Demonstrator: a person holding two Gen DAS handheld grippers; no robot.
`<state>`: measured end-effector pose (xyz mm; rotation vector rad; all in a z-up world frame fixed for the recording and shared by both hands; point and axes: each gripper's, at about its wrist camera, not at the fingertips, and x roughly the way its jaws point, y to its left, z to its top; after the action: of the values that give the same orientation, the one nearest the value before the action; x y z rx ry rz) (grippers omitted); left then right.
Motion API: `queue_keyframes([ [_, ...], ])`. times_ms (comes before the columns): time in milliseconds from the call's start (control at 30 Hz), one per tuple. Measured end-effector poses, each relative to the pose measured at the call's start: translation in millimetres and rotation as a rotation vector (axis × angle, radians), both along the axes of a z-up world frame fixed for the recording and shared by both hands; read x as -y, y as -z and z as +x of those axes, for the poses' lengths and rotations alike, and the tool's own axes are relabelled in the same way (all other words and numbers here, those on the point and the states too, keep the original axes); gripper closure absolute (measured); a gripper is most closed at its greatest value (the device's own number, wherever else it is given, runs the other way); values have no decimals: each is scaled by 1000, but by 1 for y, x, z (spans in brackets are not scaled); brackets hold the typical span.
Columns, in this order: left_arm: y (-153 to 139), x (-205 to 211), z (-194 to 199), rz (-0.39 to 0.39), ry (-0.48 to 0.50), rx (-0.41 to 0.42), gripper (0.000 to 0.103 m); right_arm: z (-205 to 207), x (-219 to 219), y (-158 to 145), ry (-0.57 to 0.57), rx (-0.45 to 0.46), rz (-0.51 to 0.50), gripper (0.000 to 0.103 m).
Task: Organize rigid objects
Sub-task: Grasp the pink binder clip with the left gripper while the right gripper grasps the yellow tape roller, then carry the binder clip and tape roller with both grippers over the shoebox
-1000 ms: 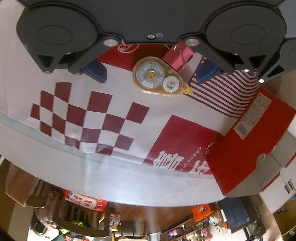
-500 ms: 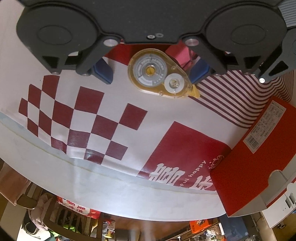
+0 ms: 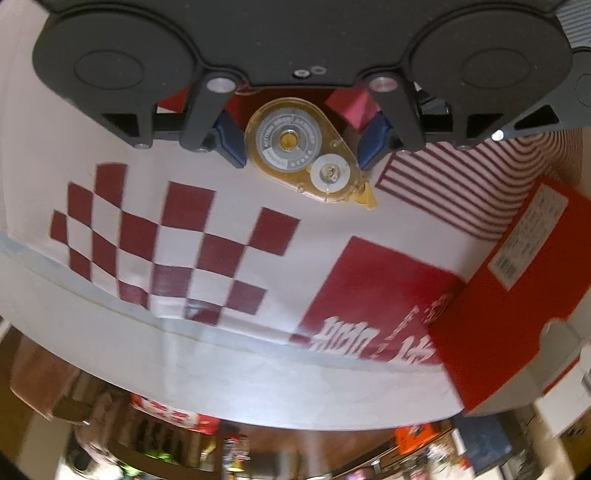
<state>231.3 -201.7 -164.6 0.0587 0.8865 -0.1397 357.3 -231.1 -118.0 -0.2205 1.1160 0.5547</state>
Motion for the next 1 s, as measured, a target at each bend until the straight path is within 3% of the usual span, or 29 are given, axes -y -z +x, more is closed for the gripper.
queue_keyframes([
  [567,-23,-37,-21,-68,-42,15,71,-40,54,-52,109,39,73,38],
  [800,-52,-53,-33,-116,-51,11,71,-64,52,-80,112,68,92,38],
  [1000,-85,-75,-44,-120,-41,54,71,-81,38,-105,106,99,107,38],
])
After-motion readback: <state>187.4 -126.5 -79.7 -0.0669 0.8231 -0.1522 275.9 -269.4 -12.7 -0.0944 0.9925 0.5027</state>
